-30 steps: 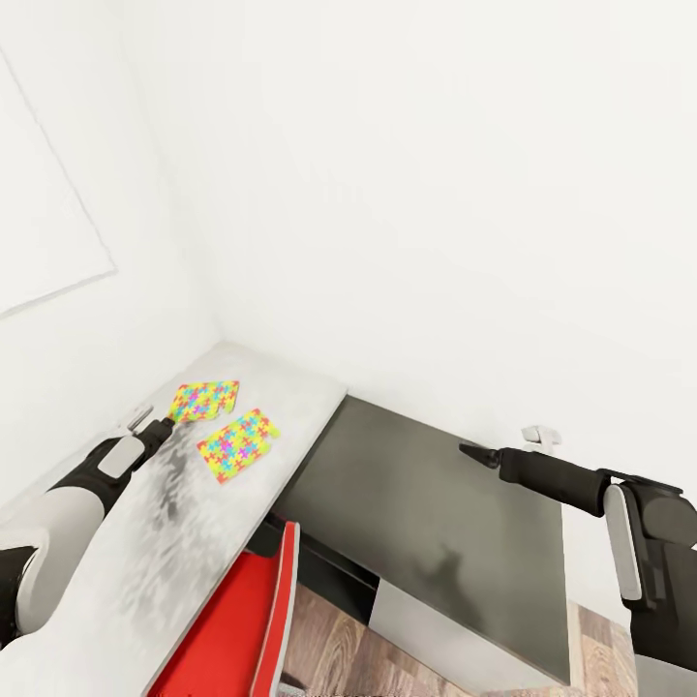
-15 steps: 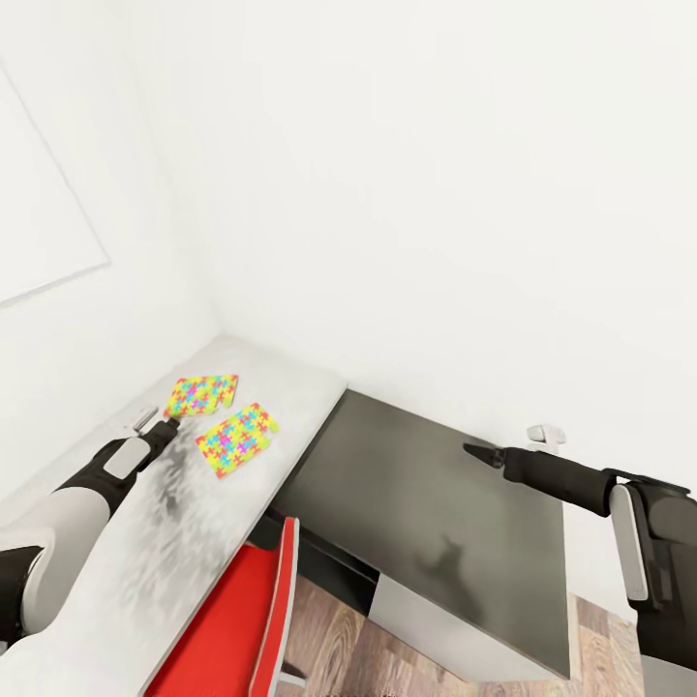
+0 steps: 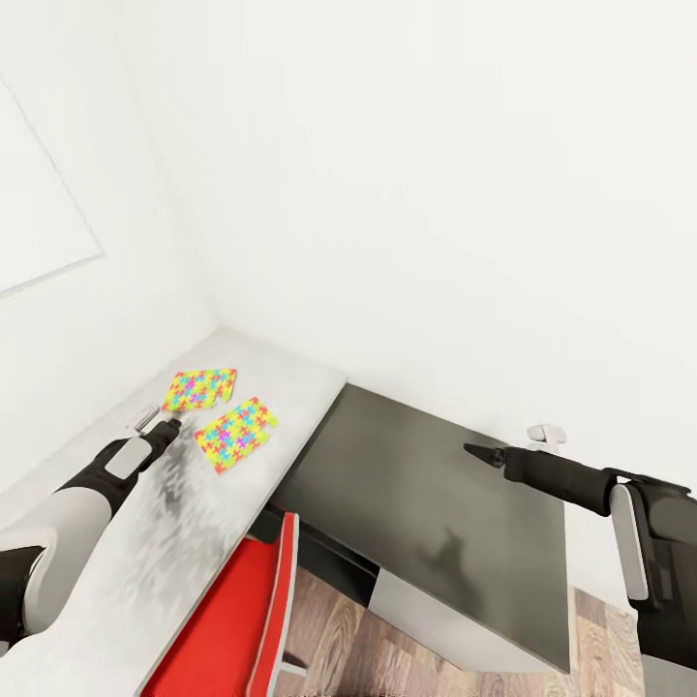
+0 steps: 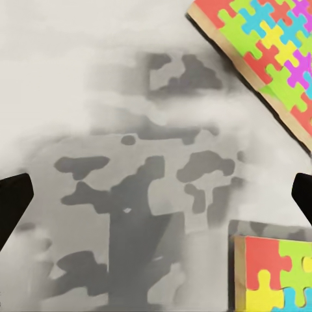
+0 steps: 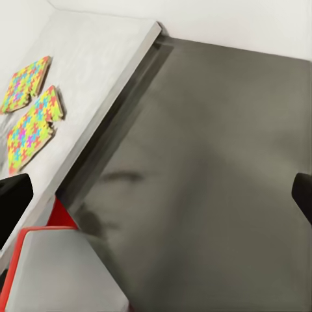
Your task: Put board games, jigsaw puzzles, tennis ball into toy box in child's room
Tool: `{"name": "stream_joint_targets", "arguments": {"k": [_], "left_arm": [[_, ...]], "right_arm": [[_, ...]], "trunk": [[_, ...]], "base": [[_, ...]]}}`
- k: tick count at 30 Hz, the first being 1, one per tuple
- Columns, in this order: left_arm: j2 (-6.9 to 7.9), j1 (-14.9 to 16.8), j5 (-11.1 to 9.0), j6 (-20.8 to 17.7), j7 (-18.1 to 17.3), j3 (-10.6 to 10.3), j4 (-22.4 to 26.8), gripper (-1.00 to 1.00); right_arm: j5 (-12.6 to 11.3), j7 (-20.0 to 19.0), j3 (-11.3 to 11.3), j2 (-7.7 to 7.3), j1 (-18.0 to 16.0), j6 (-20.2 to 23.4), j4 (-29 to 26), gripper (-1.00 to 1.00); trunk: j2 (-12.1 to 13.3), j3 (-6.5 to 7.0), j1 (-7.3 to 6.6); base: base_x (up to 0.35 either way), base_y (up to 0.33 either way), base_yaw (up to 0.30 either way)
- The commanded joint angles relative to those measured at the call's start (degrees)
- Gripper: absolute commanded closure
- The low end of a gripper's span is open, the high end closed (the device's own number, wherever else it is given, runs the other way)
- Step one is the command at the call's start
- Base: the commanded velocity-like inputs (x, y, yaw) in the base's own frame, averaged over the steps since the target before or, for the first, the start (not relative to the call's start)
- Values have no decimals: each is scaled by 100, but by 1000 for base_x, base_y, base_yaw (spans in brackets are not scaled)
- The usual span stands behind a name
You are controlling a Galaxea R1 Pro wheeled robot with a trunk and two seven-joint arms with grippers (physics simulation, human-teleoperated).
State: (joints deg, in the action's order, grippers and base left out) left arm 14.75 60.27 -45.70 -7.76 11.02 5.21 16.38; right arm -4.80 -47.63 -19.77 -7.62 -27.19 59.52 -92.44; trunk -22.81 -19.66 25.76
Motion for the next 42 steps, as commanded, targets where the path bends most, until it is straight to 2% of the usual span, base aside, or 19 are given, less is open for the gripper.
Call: {"name": "stream_joint_targets", "arguments": {"k": [1, 8, 18, 35, 42], "left_arm": [[-3, 2, -26, -34, 25, 24, 14, -100], [-10, 2, -31, -33, 24, 24, 14, -100], [-111, 3, -28, -33, 23, 24, 14, -100], [-143, 1, -32, -33, 23, 24, 14, -100], [-154, -4, -28, -33, 23, 24, 14, -100]], "right_arm": [[-48, 17, -5, -1, -5, 48, -2, -100], [-58, 17, -6, -2, -6, 48, -2, -100], [-77, 14, -17, 25, 14, 48, -2, -100], [-82, 16, -18, -1, 10, 48, -2, -100], [-78, 13, -18, -3, 11, 48, -2, -100]], "trunk": [[-11, -19, 3], [-11, -79, 3], [-11, -99, 3], [-11, -101, 3], [-11, -102, 3]], "base": [[0, 0, 0], [0, 0, 0], [0, 0, -19], [0, 0, -219], [0, 0, -103]]}}
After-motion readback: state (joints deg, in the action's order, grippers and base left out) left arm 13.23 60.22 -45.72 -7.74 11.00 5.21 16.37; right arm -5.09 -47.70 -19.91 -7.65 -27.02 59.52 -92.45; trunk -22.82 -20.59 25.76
